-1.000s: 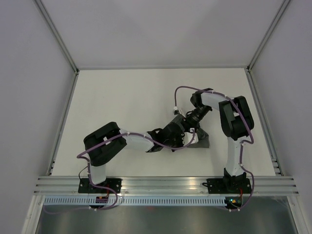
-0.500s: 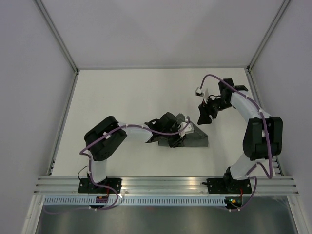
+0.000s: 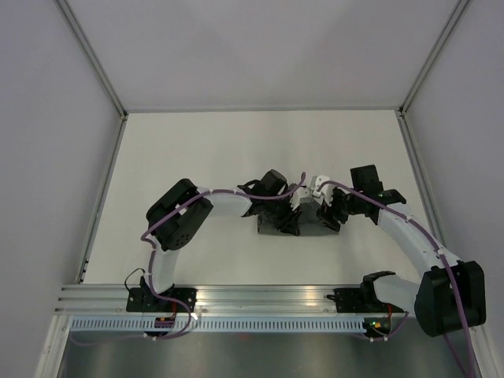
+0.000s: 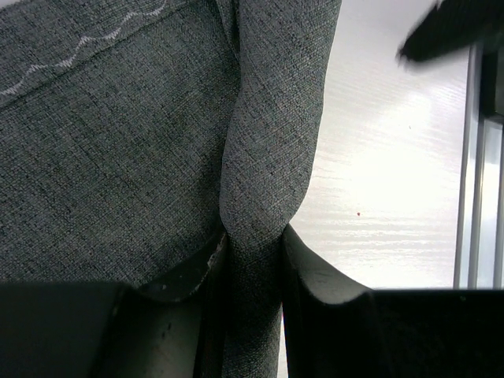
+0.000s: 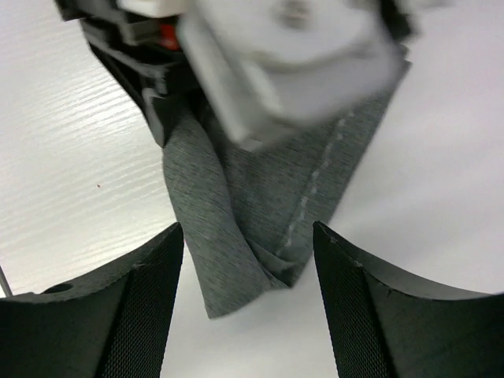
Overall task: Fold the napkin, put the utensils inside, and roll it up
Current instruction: Roll the napkin with the utensil
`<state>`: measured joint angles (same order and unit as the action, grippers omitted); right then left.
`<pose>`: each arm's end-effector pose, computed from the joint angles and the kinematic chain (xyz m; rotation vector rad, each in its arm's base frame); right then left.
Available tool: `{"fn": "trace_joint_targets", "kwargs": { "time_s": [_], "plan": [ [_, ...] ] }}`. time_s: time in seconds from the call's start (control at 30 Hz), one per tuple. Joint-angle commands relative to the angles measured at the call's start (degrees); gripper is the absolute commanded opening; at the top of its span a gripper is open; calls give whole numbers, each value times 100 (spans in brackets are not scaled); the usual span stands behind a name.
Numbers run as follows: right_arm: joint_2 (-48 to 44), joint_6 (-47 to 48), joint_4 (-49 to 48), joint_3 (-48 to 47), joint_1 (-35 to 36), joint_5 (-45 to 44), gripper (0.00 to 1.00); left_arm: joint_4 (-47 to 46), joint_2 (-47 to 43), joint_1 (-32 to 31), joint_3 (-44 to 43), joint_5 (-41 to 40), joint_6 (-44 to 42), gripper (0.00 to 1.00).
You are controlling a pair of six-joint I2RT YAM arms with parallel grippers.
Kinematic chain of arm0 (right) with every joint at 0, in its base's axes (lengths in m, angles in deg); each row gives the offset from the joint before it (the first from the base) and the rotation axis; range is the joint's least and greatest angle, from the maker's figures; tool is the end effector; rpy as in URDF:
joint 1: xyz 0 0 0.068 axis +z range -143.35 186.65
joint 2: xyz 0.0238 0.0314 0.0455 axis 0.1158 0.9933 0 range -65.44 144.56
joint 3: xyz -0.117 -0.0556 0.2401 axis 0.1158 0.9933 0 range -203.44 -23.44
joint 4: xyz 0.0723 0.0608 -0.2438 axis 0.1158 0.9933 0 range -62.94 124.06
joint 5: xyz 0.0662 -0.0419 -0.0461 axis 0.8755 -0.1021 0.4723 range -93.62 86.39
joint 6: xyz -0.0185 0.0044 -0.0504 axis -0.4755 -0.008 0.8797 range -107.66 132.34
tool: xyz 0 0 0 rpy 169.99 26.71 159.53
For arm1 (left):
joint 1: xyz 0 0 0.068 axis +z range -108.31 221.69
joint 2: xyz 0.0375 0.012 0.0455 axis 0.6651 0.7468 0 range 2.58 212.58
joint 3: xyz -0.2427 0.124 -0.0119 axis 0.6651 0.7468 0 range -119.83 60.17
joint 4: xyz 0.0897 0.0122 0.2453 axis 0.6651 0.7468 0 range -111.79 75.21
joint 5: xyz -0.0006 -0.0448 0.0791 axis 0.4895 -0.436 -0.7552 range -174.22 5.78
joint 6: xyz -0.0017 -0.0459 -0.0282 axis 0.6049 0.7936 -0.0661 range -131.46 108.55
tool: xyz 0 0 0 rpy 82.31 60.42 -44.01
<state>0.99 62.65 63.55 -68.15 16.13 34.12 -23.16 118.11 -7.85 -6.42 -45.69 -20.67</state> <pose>0.2115 0.0574 0.2337 -1.3729 1.9282 0.5205 0.2484 -0.3253 0.1312 1.4859 1.9646 -1.1272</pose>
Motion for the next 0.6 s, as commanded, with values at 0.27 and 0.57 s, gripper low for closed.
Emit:
{"fn": "trace_joint_targets", "kwargs": {
  "time_s": [0.27, 0.57],
  "plan": [
    [-263, 23, -1592, 1183, 1609, -1408, 73, 1428, 919, 102, -627, 270, 403, 4],
    [88, -117, -2014, 1403, 2093, -1760, 68, 1789, 1086, 155, -900, 235, 552, 7]
  ]
}}
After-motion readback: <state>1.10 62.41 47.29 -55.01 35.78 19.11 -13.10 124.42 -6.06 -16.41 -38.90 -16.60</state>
